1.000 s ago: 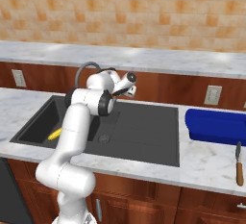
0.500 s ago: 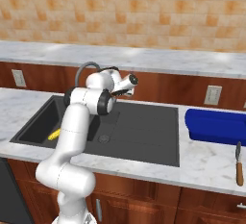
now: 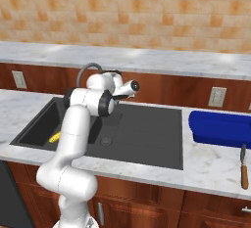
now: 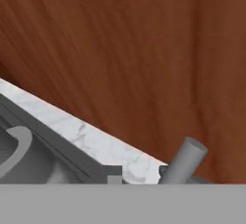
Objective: Pick up all produce items and place them in the sink. Turn on the sink faucet to wash them. Then turn the sink off and put them in the tray.
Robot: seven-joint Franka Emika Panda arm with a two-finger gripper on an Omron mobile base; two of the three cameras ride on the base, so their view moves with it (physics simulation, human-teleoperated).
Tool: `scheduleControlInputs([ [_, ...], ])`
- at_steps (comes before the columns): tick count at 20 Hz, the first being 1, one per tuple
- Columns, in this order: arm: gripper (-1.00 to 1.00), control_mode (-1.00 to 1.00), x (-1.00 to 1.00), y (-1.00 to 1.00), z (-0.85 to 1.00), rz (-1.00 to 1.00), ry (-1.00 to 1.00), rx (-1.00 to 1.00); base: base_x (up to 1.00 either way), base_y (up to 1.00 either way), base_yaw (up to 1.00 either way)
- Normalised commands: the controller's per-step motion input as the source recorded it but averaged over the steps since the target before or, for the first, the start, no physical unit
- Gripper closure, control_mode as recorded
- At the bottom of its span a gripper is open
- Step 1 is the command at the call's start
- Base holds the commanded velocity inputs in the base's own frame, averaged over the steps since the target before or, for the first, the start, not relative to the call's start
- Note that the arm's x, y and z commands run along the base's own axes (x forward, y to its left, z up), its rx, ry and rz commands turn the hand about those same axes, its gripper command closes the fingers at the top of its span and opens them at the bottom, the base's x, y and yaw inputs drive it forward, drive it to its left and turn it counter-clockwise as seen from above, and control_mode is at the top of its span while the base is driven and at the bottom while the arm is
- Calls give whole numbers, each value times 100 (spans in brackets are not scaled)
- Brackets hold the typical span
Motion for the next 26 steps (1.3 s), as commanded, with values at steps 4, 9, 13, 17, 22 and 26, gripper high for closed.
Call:
scheduleControlInputs([
  [4,100,-100,1,96,35,35,-12,-3,0,0,0],
  [9,-100,-100,-37,-1,67,11,-4,0,0,0,0],
  [13,-100,-100,-80,-47,93,0,-10,2,0,0,0],
  [17,-100,-100,-94,-49,99,0,-15,4,0,0,0],
  [22,-100,-100,-100,-18,71,0,-20,1,0,0,0],
  [26,-100,-100,-100,0,34,4,-23,-1,0,0,0],
])
